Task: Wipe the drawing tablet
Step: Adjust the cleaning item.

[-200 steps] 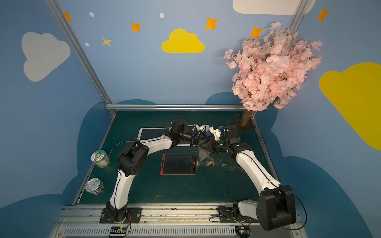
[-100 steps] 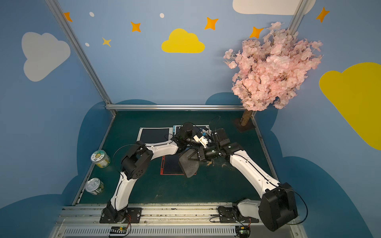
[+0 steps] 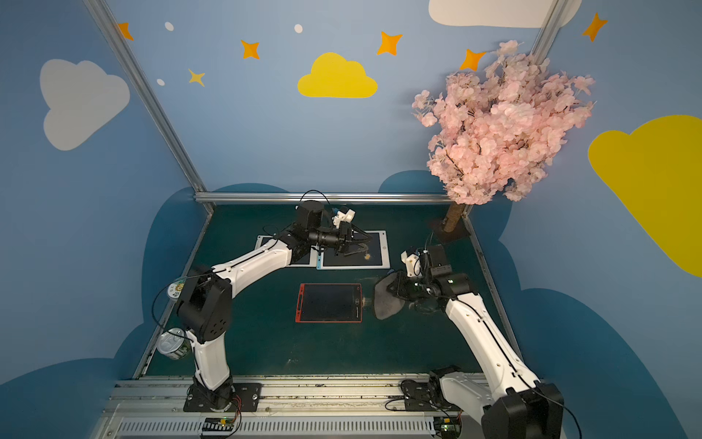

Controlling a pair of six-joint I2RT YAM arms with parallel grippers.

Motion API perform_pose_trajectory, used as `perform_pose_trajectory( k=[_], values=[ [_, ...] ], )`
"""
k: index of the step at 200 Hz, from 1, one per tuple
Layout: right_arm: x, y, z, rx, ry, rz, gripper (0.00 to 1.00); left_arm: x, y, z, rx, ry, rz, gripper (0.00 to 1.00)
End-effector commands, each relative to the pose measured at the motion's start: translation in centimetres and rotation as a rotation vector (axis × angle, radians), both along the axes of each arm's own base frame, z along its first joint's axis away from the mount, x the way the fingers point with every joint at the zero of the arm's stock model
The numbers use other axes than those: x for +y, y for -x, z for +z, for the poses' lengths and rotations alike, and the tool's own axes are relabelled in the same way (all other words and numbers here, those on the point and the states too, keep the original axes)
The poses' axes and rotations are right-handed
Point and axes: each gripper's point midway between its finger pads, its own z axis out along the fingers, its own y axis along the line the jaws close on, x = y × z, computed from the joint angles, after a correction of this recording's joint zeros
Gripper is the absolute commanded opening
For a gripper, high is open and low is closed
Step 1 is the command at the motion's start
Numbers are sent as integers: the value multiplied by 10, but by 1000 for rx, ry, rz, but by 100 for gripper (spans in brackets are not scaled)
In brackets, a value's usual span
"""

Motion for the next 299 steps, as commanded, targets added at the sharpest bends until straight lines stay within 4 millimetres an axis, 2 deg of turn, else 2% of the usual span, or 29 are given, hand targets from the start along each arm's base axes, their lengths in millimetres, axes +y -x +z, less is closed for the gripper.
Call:
perform_pose_trajectory(
  k=[1,31,82,121,146,167,222,258,299],
  values=[
    [-4,-19,17,-99,-8,-60,0,-13,14,-25,72,0,-49,56],
    [-6,-33,35,-145,-9,-95,0,-23,22,-24,87,27,-81,56],
    [-15,-47,65,-262,-9,-149,0,-25,28,-21,89,34,-102,56],
    [-11,-52,70,-272,-47,-156,0,-45,42,-14,91,52,-151,56],
    [-8,-54,76,-275,-93,-152,0,-55,50,-21,98,47,-184,55],
    [-10,-58,76,-241,-144,-175,0,-58,57,-25,96,55,-219,51],
    [-13,-72,79,-118,-467,-204,0,-59,74,-20,80,93,-292,49],
    [4,-71,79,17,-593,-94,0,-59,72,-20,79,95,-292,49],
    [16,-67,86,58,-691,-10,0,-58,67,-29,85,81,-285,48]
  ],
)
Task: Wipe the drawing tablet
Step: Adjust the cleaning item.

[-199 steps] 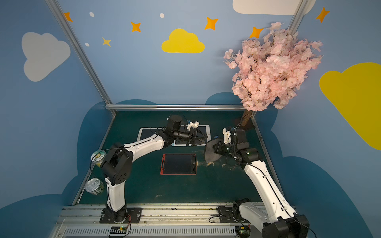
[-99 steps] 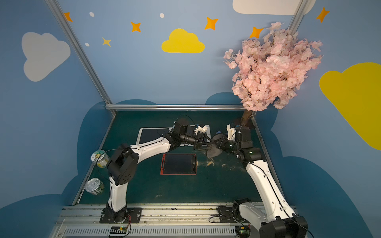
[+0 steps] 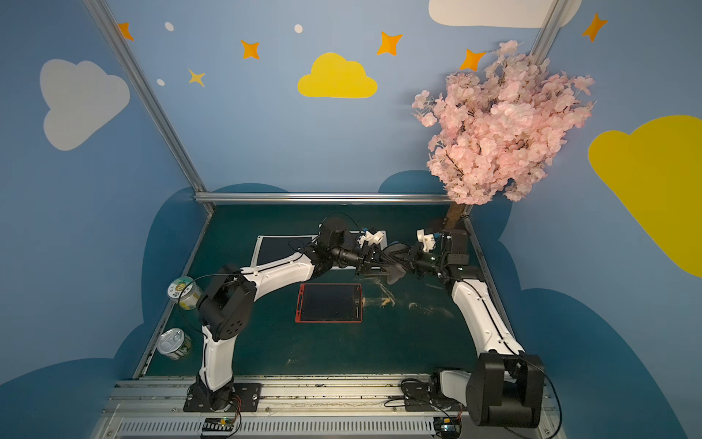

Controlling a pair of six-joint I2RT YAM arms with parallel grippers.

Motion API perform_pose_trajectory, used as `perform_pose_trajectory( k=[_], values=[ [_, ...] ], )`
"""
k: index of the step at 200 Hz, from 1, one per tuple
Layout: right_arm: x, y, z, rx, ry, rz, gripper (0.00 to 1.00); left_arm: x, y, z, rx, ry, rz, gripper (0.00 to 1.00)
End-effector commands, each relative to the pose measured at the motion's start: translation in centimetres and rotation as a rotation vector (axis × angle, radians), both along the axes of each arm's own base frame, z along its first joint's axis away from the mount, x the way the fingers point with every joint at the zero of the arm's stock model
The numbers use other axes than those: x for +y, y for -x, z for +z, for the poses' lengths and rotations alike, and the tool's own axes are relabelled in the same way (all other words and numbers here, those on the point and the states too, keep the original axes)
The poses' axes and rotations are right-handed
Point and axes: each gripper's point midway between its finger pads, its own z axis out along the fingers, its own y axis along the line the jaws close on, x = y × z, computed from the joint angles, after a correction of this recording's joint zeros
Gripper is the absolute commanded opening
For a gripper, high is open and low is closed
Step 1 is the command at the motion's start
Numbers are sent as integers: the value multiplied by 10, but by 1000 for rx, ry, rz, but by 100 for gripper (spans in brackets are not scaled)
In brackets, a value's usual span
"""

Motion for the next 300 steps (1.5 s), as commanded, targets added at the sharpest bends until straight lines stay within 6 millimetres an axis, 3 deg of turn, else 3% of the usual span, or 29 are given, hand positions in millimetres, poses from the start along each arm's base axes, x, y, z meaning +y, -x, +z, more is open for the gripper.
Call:
perform_pose_trajectory(
  k=[1,80,104,149,195,245,300],
  values=[
    [13,10,31,-64,-106,97,0,0,1,-6,-13,7,-21,48],
    [17,28,31,38,-144,154,0,32,-10,-17,-134,-163,35,49],
    [19,33,27,60,-163,192,0,41,-14,-7,-174,-165,52,49],
    [17,34,16,65,-141,187,0,44,-16,30,-116,-20,65,53],
    [-2,28,30,-98,112,79,0,44,-17,44,-2,37,102,58],
    [-29,37,82,-531,428,-181,0,25,-9,36,112,36,139,59],
    [-38,48,83,-618,591,-204,0,15,-17,60,201,106,189,59]
  ],
)
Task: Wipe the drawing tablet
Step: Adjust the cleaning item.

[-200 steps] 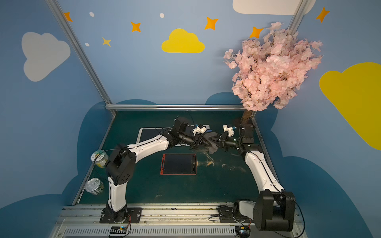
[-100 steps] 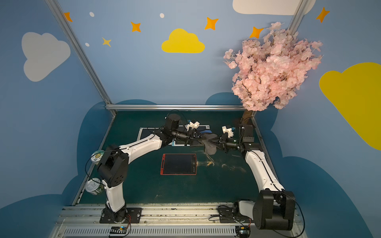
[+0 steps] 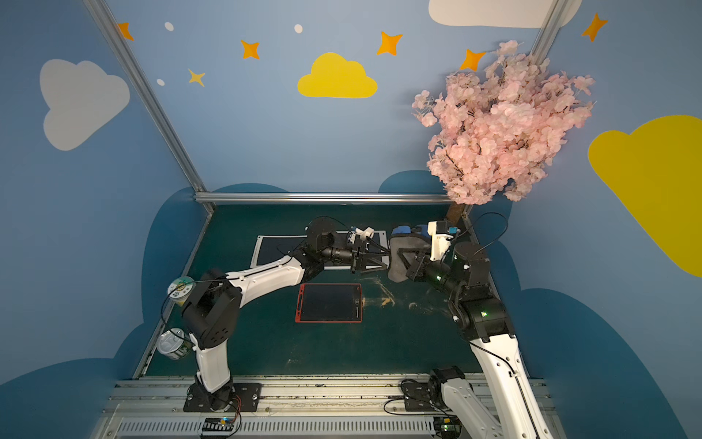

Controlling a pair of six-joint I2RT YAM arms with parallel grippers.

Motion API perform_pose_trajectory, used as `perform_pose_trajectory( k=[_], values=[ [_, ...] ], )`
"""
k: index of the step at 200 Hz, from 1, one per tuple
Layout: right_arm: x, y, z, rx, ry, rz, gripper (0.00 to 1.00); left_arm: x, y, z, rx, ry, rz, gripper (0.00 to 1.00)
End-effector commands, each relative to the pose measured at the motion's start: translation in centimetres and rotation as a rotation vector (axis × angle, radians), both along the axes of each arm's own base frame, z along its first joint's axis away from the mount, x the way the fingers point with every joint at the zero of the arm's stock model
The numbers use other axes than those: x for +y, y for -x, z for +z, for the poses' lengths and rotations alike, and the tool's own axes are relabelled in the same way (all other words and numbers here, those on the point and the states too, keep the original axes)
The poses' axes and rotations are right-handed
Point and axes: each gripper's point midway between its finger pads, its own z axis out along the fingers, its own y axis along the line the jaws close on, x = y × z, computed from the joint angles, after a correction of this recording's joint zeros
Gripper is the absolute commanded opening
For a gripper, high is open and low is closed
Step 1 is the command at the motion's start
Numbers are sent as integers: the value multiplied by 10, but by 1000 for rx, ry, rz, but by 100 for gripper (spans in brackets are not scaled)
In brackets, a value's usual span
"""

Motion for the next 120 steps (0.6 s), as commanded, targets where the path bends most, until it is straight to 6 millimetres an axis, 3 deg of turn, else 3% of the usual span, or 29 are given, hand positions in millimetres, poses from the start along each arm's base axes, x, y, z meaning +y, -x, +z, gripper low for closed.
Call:
perform_pose_trajectory(
  k=[1,31,50,120],
  values=[
    [-17,-9,-15,-15,130,-94,0,-2,-8,24,25,64,40,59],
    [-39,-12,-15,-35,264,-220,0,2,-8,34,41,64,72,59],
    [-43,-14,-17,-37,322,-246,0,4,-10,34,52,59,90,59],
    [-4,-18,-28,-9,248,-105,0,-21,-14,36,92,91,70,59]
  ],
)
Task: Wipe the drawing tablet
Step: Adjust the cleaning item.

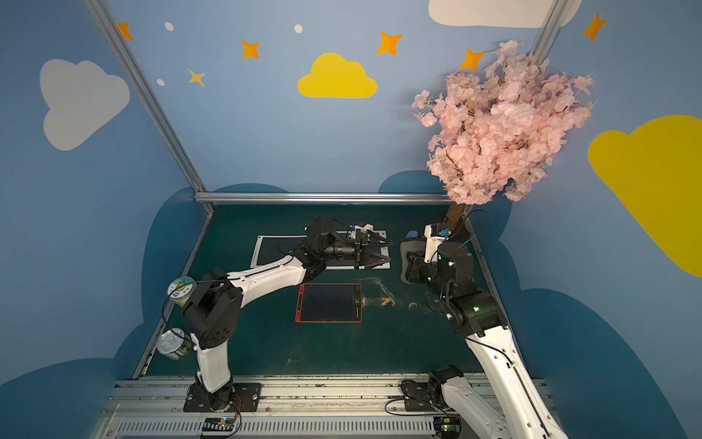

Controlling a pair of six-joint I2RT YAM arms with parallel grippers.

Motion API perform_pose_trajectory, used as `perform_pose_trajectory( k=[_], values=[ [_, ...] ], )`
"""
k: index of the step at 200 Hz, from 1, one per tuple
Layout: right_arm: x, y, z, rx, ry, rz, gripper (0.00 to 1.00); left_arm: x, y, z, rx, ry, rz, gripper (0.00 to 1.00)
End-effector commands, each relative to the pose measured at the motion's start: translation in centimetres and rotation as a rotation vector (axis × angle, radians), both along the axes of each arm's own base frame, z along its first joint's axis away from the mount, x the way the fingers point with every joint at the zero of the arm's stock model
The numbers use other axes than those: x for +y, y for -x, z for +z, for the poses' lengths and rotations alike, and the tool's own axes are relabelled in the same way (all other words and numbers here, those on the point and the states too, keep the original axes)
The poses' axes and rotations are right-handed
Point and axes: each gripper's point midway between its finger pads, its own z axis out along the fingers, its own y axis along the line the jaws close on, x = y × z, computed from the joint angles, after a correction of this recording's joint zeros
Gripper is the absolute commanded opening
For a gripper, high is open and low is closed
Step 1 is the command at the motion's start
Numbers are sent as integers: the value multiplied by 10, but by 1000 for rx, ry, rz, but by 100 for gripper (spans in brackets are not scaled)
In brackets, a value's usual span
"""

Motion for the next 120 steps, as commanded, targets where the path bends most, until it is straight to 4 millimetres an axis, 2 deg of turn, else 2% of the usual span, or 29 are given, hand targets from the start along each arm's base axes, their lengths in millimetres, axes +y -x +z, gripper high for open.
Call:
perform_pose_trajectory(
  k=[1,35,69,101,120],
  values=[
    [14,-3,8,-20,-34,47,0,-10,-3,17,-15,53,-5,58],
    [26,-3,10,-20,-82,91,0,-21,-3,19,2,56,-31,59],
    [38,-1,20,-28,-128,145,0,-22,-4,5,9,29,-35,58],
    [59,4,28,-21,-195,259,0,-24,-5,-11,33,18,-43,59],
    [69,4,26,-7,-238,304,0,-25,-4,-9,29,23,-49,58]
  ],
)
